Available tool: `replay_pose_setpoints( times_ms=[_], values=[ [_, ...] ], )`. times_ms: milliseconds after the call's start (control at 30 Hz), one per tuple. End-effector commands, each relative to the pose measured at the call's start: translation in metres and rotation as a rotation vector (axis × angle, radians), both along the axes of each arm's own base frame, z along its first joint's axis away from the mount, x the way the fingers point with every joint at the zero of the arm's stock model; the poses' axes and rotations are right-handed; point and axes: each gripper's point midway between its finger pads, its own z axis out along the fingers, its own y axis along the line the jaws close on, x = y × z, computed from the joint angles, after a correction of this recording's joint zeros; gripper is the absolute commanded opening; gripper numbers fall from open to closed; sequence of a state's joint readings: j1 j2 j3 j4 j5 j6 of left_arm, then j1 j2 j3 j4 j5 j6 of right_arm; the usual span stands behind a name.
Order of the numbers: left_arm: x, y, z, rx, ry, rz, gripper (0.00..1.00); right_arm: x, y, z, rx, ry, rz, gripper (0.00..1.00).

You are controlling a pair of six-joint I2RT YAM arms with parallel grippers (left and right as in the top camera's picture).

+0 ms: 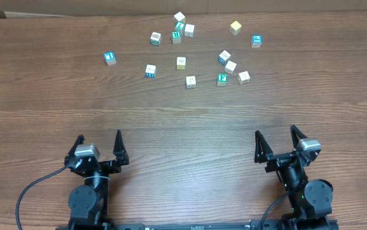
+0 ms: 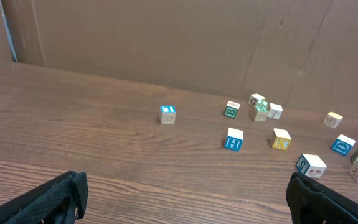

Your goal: Form a circle

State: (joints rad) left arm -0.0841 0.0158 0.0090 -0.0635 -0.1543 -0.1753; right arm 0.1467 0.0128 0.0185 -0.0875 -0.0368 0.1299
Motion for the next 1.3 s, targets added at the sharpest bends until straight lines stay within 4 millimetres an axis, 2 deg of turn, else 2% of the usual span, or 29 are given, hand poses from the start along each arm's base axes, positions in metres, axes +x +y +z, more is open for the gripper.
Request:
replay_pose_setpoints(
  times_ms=[0, 100, 200, 333, 467, 633, 800, 833, 867, 1000, 1100, 1133, 1267],
  values=[
    [0.000, 0.001, 0.001, 0.021, -0.006, 0.004, 1.00, 0.000, -0.001, -0.002, -0.003, -0.005, -0.005, 1.00],
    [0.000, -0.008, 0.007, 0.018, -0.018, -0.050, 0.99, 0.000, -0.001, -0.002, -0.003, -0.005, -0.005, 1.00],
    [-0.004, -0.025, 0.029, 0.011, -0.064, -0.151, 1.00, 0.000, -0.001, -0.002, -0.003, -0.005, -0.005, 1.00],
    [-0.022, -0.046, 0.085, 0.011, -0.147, -0.278, 1.00, 0.000, -0.001, -0.002, -0.003, -0.005, -0.005, 1.00],
    [-0.047, -0.052, 0.149, 0.020, -0.241, -0.326, 0.99, 0.000, -0.001, -0.002, -0.003, -0.005, -0.005, 1.00],
    [-0.069, -0.057, 0.213, 0.023, -0.239, -0.365, 1.00, 0.000, -0.001, -0.002, -0.003, -0.005, -0.005, 1.00],
    [-0.070, -0.077, 0.284, 0.093, -0.158, -0.486, 1.00, 0.000, -0.001, -0.002, -0.003, -0.005, -0.005, 1.00],
    [-0.060, -0.080, 0.308, 0.120, -0.090, -0.503, 1.00, 0.000, -0.001, -0.002, -0.003, -0.005, -0.005, 1.00],
    [-0.050, -0.080, 0.320, 0.143, -0.035, -0.508, 0.99, 0.000, -0.001, -0.002, -0.003, -0.005, -0.005, 1.00],
    [-0.022, -0.082, 0.338, 0.169, 0.099, -0.523, 0.99, 0.000, -0.001, -0.002, -0.003, -0.005, -0.005, 1.00],
    [0.008, -0.085, 0.338, 0.158, 0.224, -0.536, 1.00, 0.000, -0.001, -0.002, -0.003, -0.005, -0.005, 1.00],
    [0.028, -0.086, 0.331, 0.149, 0.308, -0.544, 0.99, 0.000, -0.001, -0.002, -0.003, -0.005, -0.005, 1.00],
    [0.066, -0.089, 0.297, 0.109, 0.507, -0.558, 1.00, 0.000, -0.001, -0.002, -0.003, -0.005, -0.005, 1.00]
  ],
)
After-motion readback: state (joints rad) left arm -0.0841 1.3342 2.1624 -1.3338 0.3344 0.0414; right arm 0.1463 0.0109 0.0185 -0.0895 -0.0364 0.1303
